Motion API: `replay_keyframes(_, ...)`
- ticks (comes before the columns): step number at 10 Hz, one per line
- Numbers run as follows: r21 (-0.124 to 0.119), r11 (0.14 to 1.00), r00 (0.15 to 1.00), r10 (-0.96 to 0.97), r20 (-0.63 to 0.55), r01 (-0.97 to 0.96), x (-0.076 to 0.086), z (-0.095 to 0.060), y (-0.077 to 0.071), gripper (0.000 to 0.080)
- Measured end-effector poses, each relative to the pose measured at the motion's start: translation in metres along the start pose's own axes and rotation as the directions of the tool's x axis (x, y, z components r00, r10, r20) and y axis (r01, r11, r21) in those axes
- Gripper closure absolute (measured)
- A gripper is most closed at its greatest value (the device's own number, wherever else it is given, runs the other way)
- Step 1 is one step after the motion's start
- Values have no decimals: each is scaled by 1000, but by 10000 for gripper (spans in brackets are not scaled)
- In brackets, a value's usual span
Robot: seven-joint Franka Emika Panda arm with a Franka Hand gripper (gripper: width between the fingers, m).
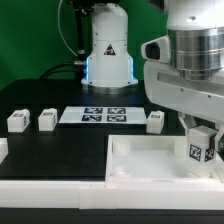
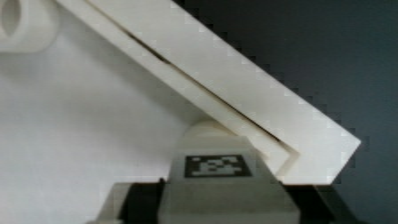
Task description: Assemble one leg
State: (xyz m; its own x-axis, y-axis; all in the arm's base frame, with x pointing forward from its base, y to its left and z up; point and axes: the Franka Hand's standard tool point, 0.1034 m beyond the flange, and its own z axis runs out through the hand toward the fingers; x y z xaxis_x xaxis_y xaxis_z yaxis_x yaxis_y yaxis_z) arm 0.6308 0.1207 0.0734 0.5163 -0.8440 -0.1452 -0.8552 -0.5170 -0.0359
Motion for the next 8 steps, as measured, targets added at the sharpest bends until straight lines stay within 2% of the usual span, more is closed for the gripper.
replay_keyframes(1,0,999,999,44,0,-44,-2,0,-1,395)
replay_keyframes(2,-1,1000,1000,5,0,-5,-2,0,-1,395)
replay_keyframes(3,-1,1000,1000,-18,0,18,-2,0,-1,259)
replay_keyframes(4,-1,1000,1000,-21,1,21,-3,0,-1,170)
replay_keyframes(5,-19,987,987,-162,11,162,-6,0,1,156)
replay_keyframes(6,-25,948,949,-315,17,316,-5,-1,1,156)
replay_keyframes(7,-29,844,845,-535,21,536,0,-1,3,151)
replay_keyframes(8,-44,764,766,-642,43,643,0,-2,5,151)
